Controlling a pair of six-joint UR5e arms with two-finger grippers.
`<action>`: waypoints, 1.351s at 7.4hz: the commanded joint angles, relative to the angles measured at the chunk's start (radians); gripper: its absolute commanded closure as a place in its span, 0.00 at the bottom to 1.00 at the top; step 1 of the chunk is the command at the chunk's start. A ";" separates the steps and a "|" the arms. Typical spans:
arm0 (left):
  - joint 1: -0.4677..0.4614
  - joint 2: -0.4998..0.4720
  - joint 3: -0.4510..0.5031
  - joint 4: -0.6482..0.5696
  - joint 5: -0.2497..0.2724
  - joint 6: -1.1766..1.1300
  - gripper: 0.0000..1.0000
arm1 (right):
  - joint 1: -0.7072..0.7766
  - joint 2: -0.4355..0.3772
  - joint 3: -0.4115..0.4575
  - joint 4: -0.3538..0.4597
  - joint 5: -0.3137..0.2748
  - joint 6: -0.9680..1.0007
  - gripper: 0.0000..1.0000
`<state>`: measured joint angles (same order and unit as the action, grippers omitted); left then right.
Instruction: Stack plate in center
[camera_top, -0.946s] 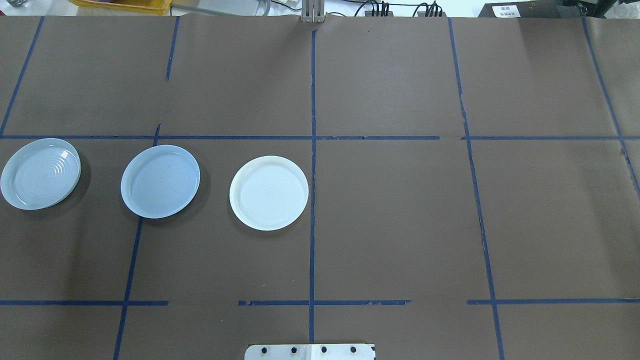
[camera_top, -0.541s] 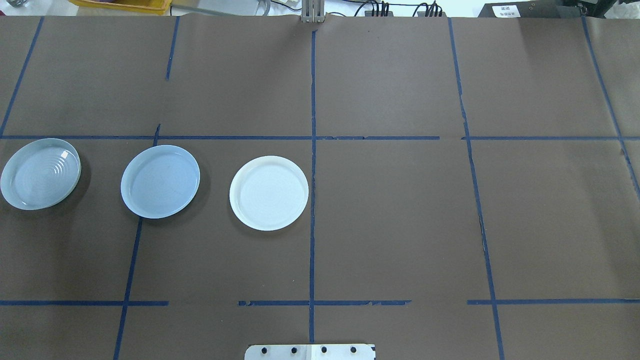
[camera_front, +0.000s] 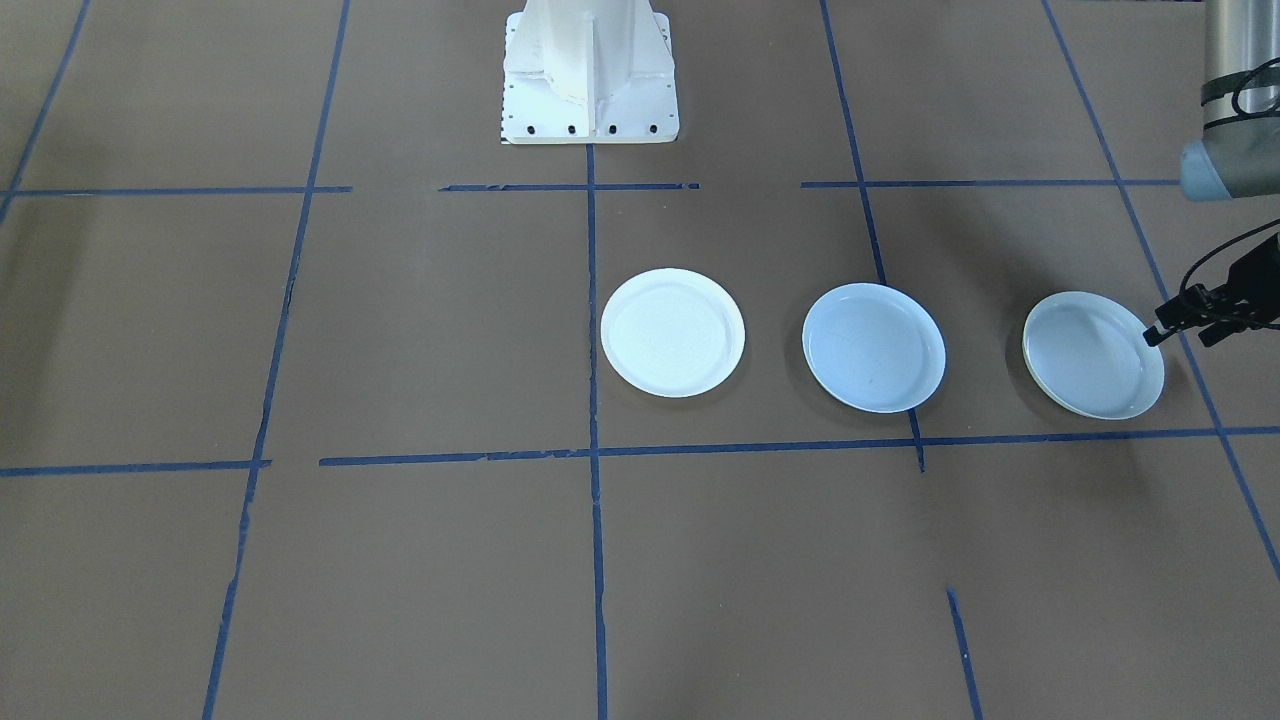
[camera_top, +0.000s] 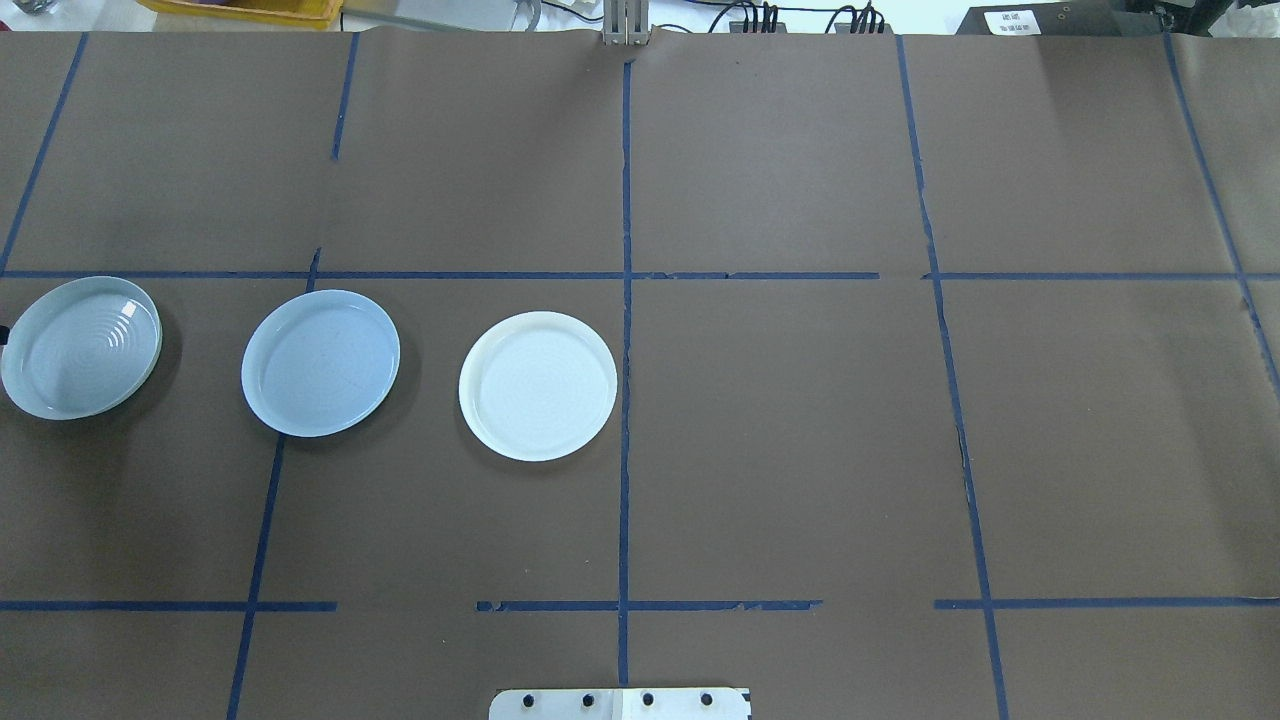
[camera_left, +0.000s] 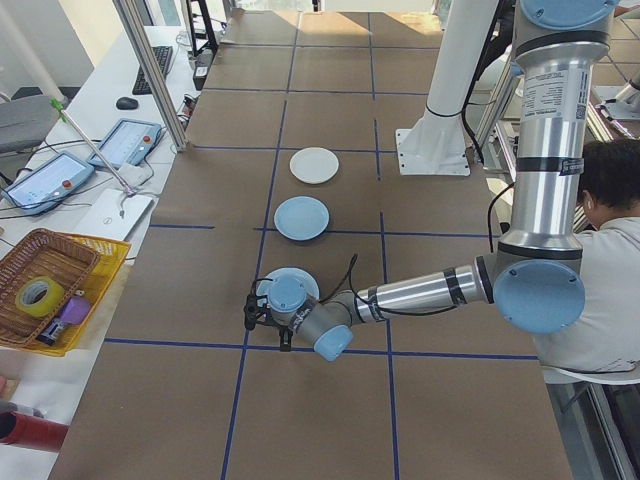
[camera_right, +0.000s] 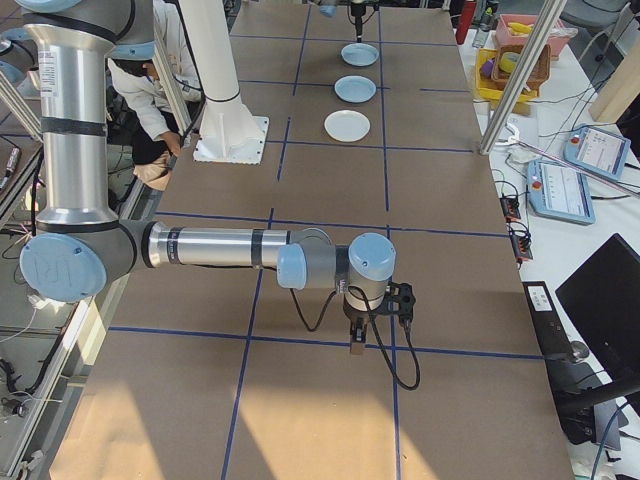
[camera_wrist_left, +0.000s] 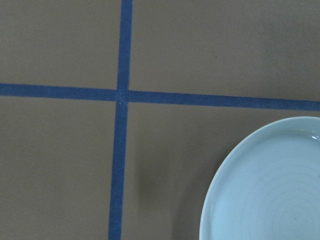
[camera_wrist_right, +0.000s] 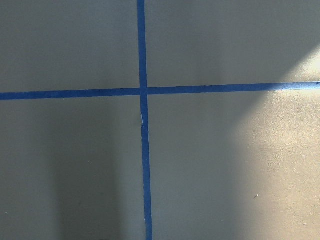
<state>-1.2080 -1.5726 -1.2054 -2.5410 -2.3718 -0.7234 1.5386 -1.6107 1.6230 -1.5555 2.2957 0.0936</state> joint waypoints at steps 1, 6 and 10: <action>0.019 -0.004 0.004 -0.007 0.000 -0.017 0.01 | 0.000 0.000 0.000 0.000 0.001 0.000 0.00; 0.025 -0.046 0.041 -0.007 -0.003 -0.014 0.59 | 0.000 0.000 0.000 0.000 0.001 0.000 0.00; 0.024 -0.038 0.037 -0.005 -0.017 -0.005 1.00 | 0.000 0.000 0.000 0.000 -0.001 -0.002 0.00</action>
<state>-1.1837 -1.6164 -1.1635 -2.5466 -2.3822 -0.7311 1.5386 -1.6107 1.6230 -1.5551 2.2954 0.0934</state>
